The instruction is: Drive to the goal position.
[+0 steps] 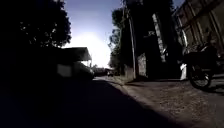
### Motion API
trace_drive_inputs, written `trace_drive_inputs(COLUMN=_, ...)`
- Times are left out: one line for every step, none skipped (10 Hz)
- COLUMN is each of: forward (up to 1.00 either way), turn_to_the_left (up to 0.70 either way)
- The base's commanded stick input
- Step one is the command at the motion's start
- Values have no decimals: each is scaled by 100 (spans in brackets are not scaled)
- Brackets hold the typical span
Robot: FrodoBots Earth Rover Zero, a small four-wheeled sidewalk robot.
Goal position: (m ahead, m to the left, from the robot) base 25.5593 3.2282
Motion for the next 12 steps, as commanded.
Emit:
trace_drive_inputs(forward=85, turn_to_the_left=0)
trace_drive_inputs(forward=85, turn_to_the_left=2)
trace_drive_inputs(forward=85, turn_to_the_left=11)
trace_drive_inputs(forward=85, turn_to_the_left=16)
trace_drive_inputs(forward=85, turn_to_the_left=10)
trace_drive_inputs(forward=85, turn_to_the_left=0)
trace_drive_inputs(forward=85, turn_to_the_left=0)
trace_drive_inputs(forward=85, turn_to_the_left=0)
trace_drive_inputs(forward=85, turn_to_the_left=0)
trace_drive_inputs(forward=85, turn_to_the_left=0)
trace_drive_inputs(forward=85, turn_to_the_left=0)
trace_drive_inputs(forward=85, turn_to_the_left=0)
